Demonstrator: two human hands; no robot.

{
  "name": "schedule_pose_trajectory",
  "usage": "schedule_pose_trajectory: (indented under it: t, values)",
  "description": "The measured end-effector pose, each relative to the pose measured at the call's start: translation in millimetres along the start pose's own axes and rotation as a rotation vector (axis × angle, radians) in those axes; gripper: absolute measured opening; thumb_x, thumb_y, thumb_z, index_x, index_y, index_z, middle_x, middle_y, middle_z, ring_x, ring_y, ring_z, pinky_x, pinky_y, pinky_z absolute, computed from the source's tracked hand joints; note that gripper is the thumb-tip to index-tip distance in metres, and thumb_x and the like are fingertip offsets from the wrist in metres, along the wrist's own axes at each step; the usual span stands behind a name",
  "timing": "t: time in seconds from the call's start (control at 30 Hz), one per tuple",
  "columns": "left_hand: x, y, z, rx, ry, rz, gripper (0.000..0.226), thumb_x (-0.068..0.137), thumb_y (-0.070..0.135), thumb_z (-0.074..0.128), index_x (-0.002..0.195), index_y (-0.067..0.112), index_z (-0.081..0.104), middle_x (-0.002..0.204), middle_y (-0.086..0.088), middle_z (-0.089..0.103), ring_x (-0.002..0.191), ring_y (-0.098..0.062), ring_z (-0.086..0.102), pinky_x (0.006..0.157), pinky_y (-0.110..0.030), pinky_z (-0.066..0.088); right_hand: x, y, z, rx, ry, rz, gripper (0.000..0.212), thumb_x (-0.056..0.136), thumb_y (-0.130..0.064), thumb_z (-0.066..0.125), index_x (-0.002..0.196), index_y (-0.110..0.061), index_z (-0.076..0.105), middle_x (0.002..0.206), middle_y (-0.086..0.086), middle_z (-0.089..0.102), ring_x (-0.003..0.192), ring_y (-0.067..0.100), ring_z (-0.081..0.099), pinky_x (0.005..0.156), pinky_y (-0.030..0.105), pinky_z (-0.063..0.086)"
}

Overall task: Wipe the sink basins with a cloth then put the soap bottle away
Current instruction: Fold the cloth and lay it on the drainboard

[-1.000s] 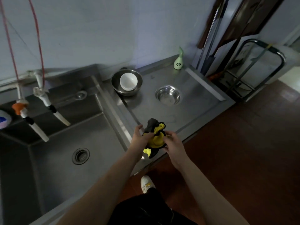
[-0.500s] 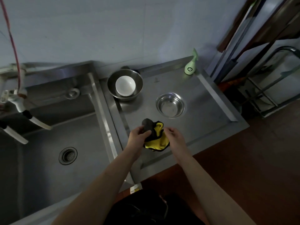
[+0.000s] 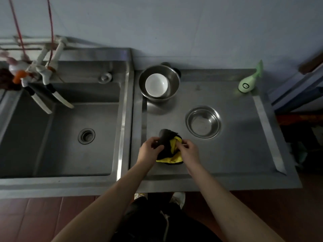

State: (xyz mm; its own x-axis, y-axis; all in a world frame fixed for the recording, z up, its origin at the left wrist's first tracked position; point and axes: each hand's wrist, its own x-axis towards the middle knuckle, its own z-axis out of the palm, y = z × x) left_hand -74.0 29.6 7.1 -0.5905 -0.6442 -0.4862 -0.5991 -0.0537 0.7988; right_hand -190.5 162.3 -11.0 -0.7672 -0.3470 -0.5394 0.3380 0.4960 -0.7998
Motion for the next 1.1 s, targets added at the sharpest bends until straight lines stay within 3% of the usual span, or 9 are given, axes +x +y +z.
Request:
schedule_pose_trajectory:
  t: [0.1,0.2,0.3,0.43,0.57,0.7,0.83,0.93,1.1]
  values:
    - [-1.0,-16.1,2.0,0.035,0.105,-0.074,0.024,0.088,0.022,0.075,0.11,0.026,0.066,0.096,0.008,0.07,0.09,-0.01,0.067,0.071,-0.026,0.054,15.1,10.0,-2.9,-0.121,-0.004,-0.045,0.017,0.096,-0.03,0.071,0.101,-0.014,0.067,0.09,0.003,0.07,0.089,0.026,0.069,0.075,0.036,0.054]
    - [-3.6,-35.4,8.1,0.088,0.109,-0.142,0.023,0.087,0.022,0.076,0.107,0.026,0.066,0.094,0.008,0.07,0.09,-0.014,0.067,0.07,-0.024,0.049,20.6,19.6,-7.3,-0.311,-0.038,-0.136,0.014,0.095,-0.029,0.072,0.093,-0.02,0.061,0.088,0.0,0.067,0.086,0.022,0.064,0.072,0.031,0.044]
    - [-6.7,-47.5,12.3,0.15,0.108,-0.167,0.017,0.088,0.024,0.075,0.103,0.022,0.069,0.093,0.005,0.069,0.088,-0.014,0.064,0.063,-0.019,0.042,21.2,26.5,-12.1,-0.411,-0.048,-0.196,0.015,0.091,-0.029,0.073,0.091,-0.022,0.06,0.086,-0.003,0.067,0.083,0.02,0.063,0.07,0.031,0.043]
    - [-6.8,-57.0,13.5,0.219,0.121,-0.144,0.007,0.089,0.024,0.071,0.093,0.02,0.067,0.091,0.002,0.069,0.087,-0.018,0.063,0.071,-0.029,0.044,19.1,29.8,-19.6,-0.418,-0.061,-0.236,0.018,0.09,-0.01,0.068,0.101,-0.021,0.059,0.095,-0.004,0.066,0.086,0.019,0.063,0.065,0.023,0.042]
    - [5.8,-59.6,7.6,0.254,0.198,-0.057,0.022,0.093,0.013,0.059,0.115,0.015,0.063,0.112,-0.005,0.066,0.103,-0.026,0.063,0.084,-0.036,0.05,19.8,30.8,-24.4,-0.458,-0.163,-0.199,0.038,0.094,-0.005,0.059,0.127,-0.024,0.058,0.123,-0.002,0.065,0.108,0.019,0.063,0.084,0.027,0.049]
    - [24.8,-57.5,1.6,0.472,-0.045,0.07,0.043,0.095,0.01,0.052,0.137,0.019,0.058,0.133,-0.006,0.063,0.122,-0.029,0.055,0.1,-0.038,0.045,25.6,35.2,-19.5,-0.642,-0.234,-0.124,0.044,0.095,-0.033,0.06,0.139,-0.027,0.055,0.138,0.001,0.06,0.124,0.023,0.058,0.102,0.04,0.05]
    - [38.1,-64.4,5.4,0.721,-0.276,0.066,0.057,0.089,0.009,0.059,0.144,0.026,0.053,0.13,-0.008,0.063,0.122,-0.033,0.055,0.102,-0.04,0.047,20.2,39.3,-10.1,-0.859,-0.193,-0.137,0.067,0.091,-0.071,0.055,0.138,-0.024,0.058,0.13,-0.001,0.064,0.12,0.023,0.062,0.094,0.041,0.053]
    - [39.5,-69.0,9.1,0.819,-0.282,0.099,0.044,0.09,0.015,0.061,0.133,0.024,0.061,0.128,-0.005,0.059,0.124,-0.031,0.047,0.102,-0.044,0.046,17.6,47.2,-3.1,-0.932,-0.128,-0.15,0.06,0.088,-0.074,0.057,0.124,-0.026,0.065,0.114,-0.004,0.071,0.108,0.023,0.068,0.086,0.04,0.052]
    - [28.2,-64.0,0.9,0.835,-0.144,0.217,0.029,0.092,0.021,0.057,0.12,0.024,0.066,0.123,0.0,0.062,0.12,-0.027,0.044,0.095,-0.039,0.043,19.2,54.8,-4.4,-0.842,-0.014,-0.193,0.026,0.095,-0.043,0.064,0.114,-0.025,0.068,0.113,-0.002,0.07,0.106,0.024,0.067,0.088,0.039,0.051]
